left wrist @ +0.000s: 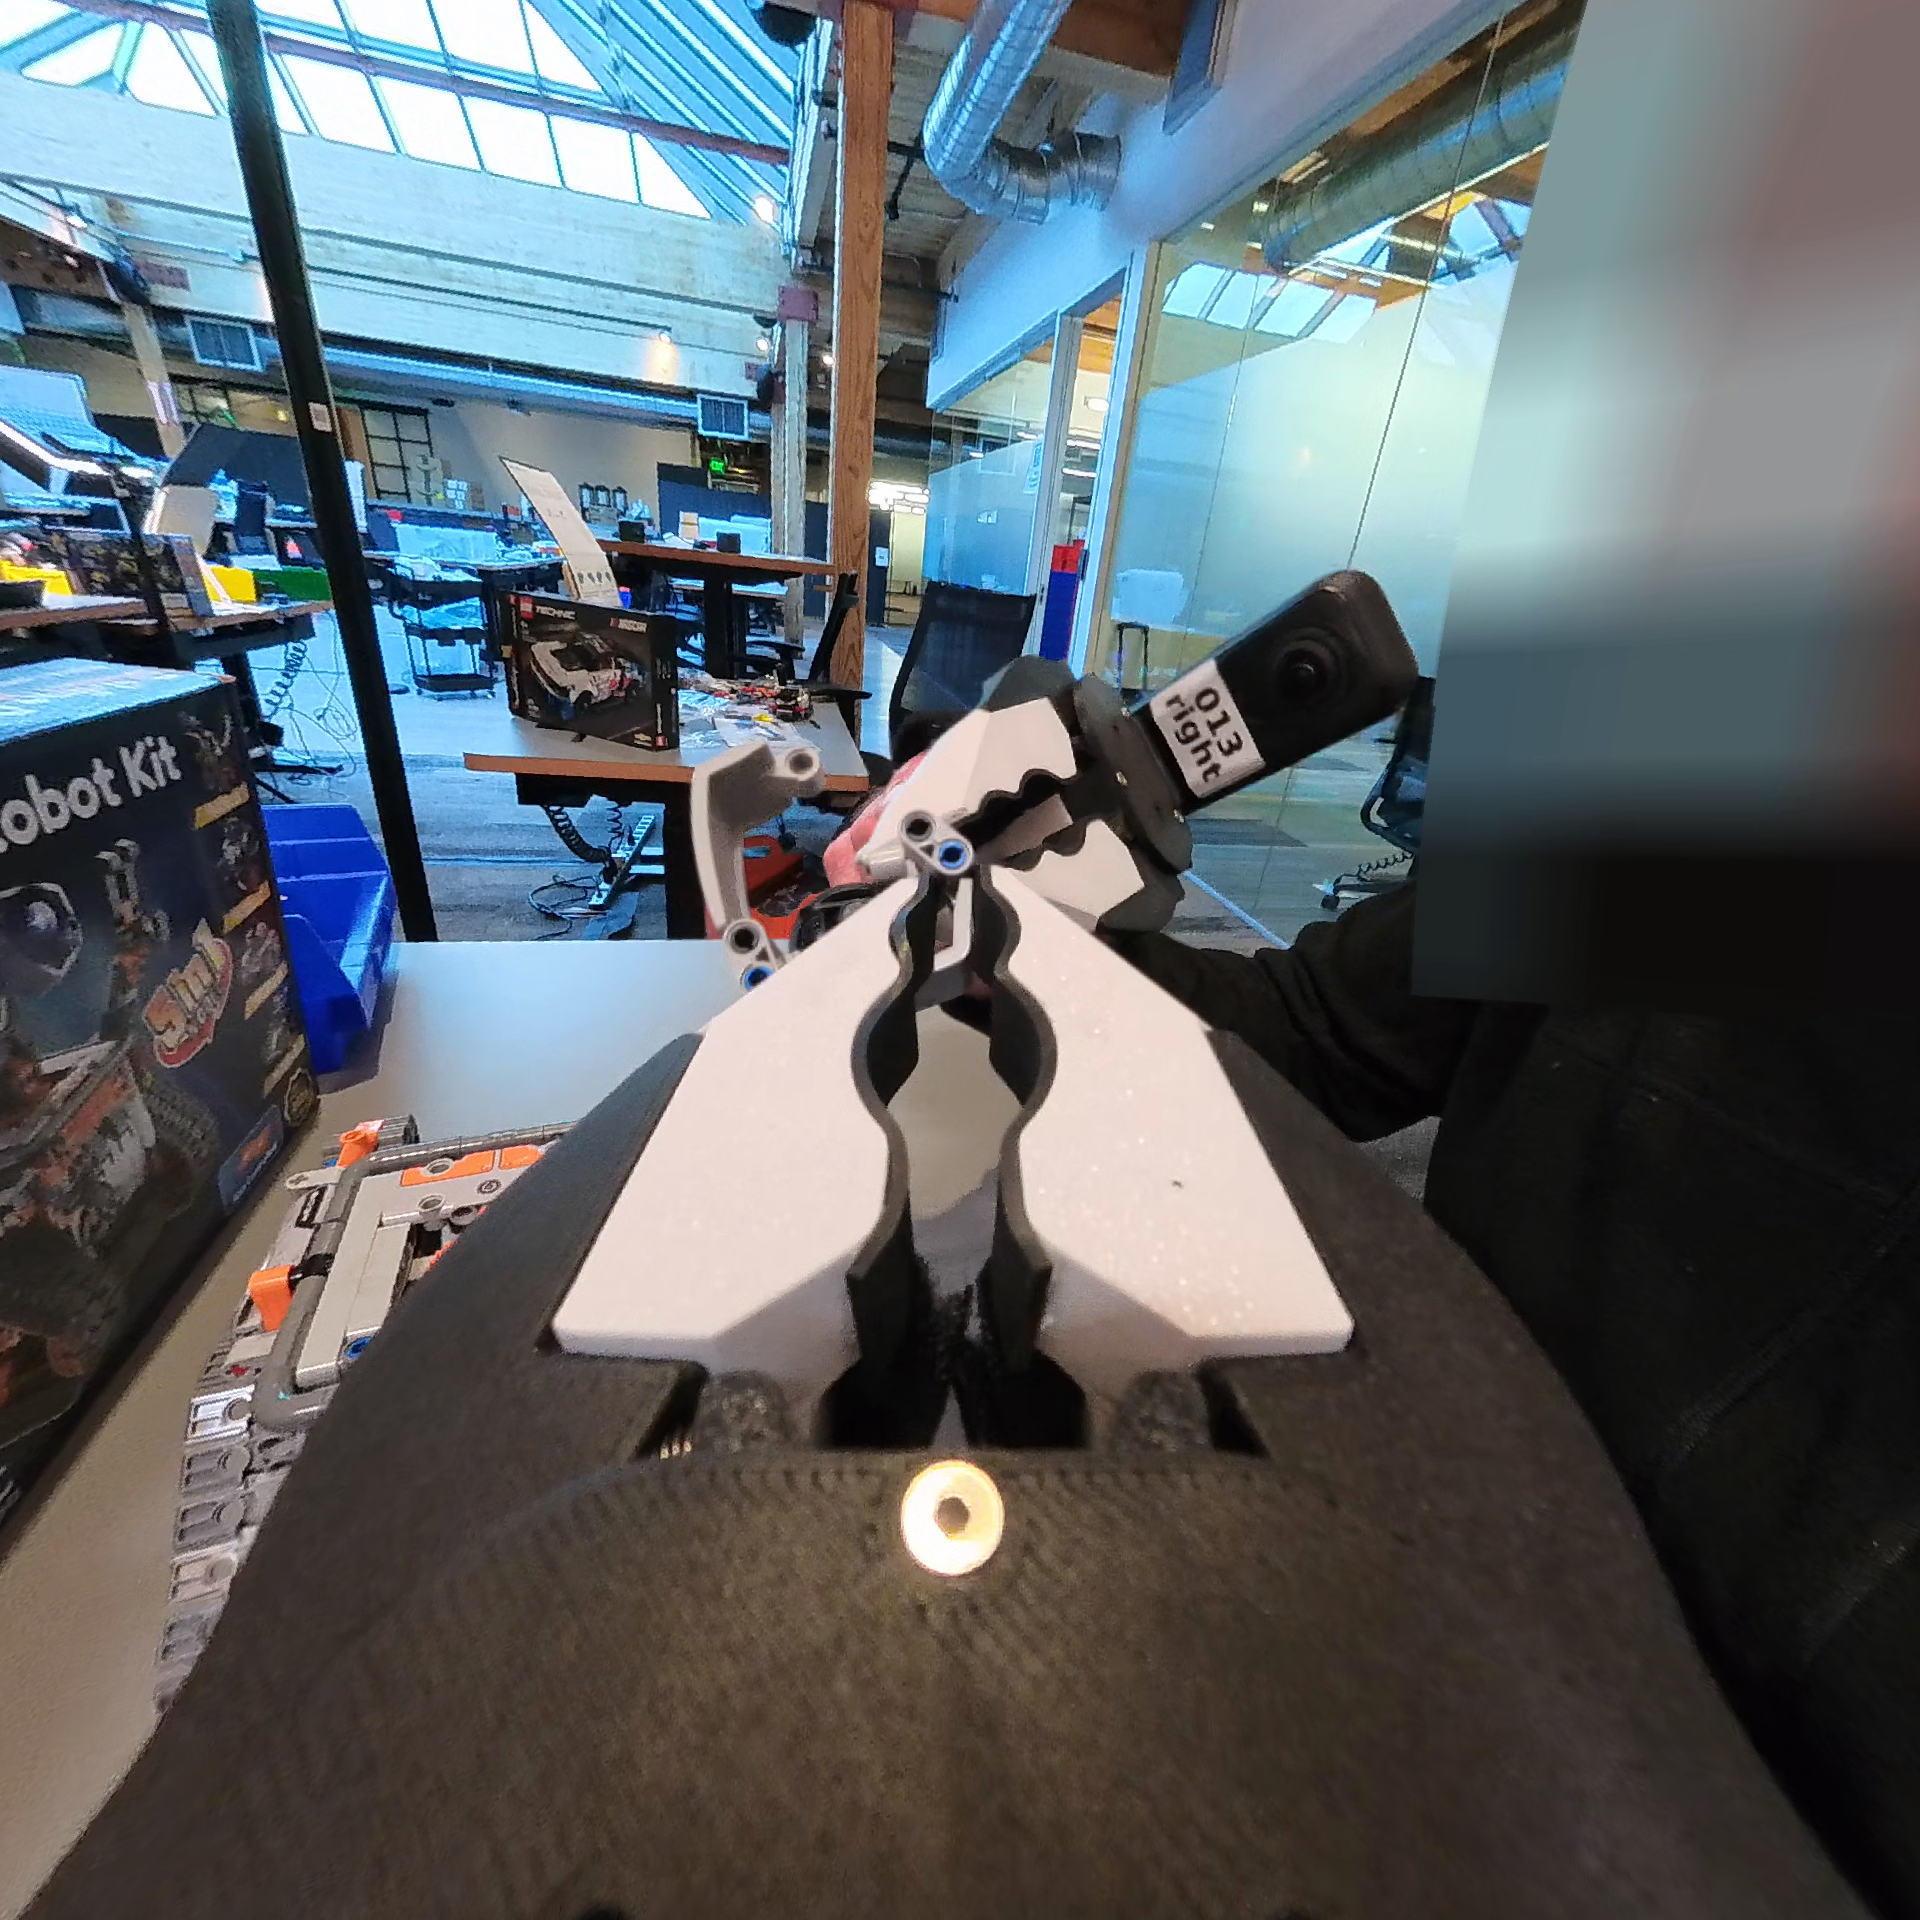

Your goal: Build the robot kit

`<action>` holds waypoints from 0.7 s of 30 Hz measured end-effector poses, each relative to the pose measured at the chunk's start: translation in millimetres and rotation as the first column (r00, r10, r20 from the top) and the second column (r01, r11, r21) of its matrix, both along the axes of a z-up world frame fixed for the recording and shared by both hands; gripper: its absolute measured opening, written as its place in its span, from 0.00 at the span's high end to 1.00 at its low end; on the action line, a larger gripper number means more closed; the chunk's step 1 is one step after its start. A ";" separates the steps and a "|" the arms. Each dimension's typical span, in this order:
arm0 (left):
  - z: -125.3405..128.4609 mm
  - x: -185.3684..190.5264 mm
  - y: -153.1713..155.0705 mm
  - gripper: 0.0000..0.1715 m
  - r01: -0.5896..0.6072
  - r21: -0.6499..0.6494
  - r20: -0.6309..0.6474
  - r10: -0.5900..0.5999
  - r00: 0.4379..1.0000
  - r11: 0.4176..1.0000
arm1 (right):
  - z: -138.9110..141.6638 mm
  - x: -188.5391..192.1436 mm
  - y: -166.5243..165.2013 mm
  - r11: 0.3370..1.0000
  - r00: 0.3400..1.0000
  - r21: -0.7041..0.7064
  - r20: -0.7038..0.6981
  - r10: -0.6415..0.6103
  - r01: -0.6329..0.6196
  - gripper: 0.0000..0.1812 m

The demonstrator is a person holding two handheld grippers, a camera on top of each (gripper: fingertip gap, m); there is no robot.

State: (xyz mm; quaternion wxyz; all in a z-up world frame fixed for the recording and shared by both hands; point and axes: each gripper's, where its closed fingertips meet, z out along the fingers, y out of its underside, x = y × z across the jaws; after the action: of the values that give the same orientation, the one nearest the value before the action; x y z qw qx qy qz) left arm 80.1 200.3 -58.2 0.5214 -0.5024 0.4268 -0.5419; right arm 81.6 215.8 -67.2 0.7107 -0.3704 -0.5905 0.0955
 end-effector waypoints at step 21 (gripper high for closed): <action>-24.6 4.4 -23.5 0.98 0.148 0.060 -0.223 -0.131 0.966 0.987 | -21.1 -0.8 -22.8 0.758 0.911 -0.524 -0.097 0.400 -0.389 0.89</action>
State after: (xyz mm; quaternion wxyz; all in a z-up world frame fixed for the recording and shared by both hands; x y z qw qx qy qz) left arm 84.5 176.8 -82.8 0.4507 -0.5075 0.5358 -0.5023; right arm 80.8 193.0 -88.3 0.5371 -0.4210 -0.6125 0.3990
